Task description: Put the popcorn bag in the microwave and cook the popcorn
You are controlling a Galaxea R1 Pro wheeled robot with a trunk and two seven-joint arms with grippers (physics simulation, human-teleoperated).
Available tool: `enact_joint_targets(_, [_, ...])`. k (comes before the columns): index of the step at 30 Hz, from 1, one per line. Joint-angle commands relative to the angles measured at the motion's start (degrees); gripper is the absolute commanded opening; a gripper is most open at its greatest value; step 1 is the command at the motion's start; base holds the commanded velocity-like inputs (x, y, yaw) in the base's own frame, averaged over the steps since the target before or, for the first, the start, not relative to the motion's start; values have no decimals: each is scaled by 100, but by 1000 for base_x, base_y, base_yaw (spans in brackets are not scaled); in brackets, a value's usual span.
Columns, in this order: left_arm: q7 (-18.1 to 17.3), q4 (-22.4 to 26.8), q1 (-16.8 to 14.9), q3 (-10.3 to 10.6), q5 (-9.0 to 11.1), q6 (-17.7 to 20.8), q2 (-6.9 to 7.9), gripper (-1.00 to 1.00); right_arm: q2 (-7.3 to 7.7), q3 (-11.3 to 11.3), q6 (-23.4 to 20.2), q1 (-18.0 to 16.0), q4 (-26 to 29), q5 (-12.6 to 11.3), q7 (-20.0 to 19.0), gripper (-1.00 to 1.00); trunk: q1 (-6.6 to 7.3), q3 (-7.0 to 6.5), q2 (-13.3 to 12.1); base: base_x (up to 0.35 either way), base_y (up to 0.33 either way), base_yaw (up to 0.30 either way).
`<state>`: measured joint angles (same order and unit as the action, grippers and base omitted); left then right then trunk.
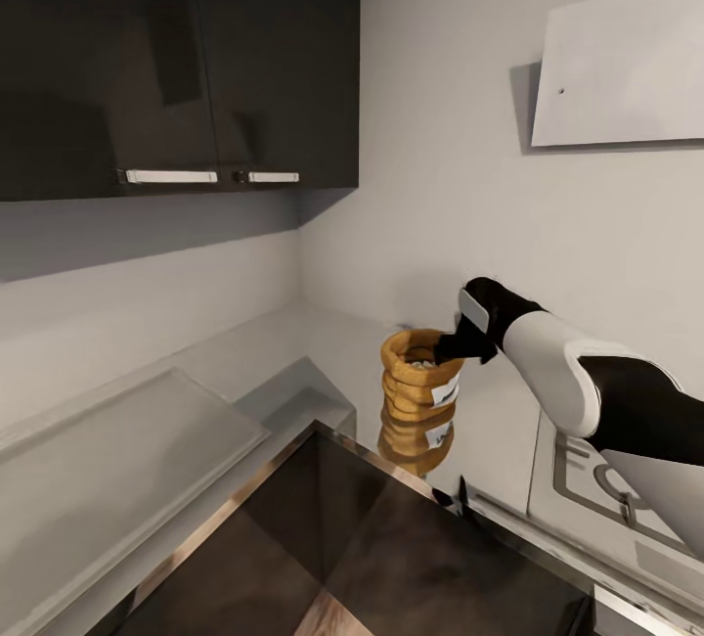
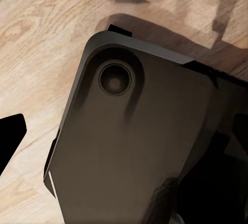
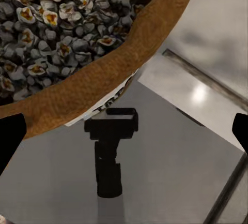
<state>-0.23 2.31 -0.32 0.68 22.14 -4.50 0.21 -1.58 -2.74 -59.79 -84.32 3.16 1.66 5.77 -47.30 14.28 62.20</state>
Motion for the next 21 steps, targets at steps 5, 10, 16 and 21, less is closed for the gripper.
enact_joint_targets(5, [-3,-2,-4,11,27,-16,0,100,-11,-39,-20,-3,-61,-8,8,100,-1,9,3,0,0,0])
enact_joint_targets(10, [-3,-2,-4,11,27,-16,-3,100,-9,-42,487,0,-61,-9,-5,100,-1,9,3,0,0,0])
enact_joint_targets(16, [-3,-2,-3,11,27,-16,-4,100,-9,-43,1123,11,-110,-55,0,100,-1,9,3,0,0,0])
enact_joint_targets(21, [-3,-2,-4,11,27,-16,-4,100,-7,-45,1151,12,-127,-68,29,100,-1,9,3,0,0,0])
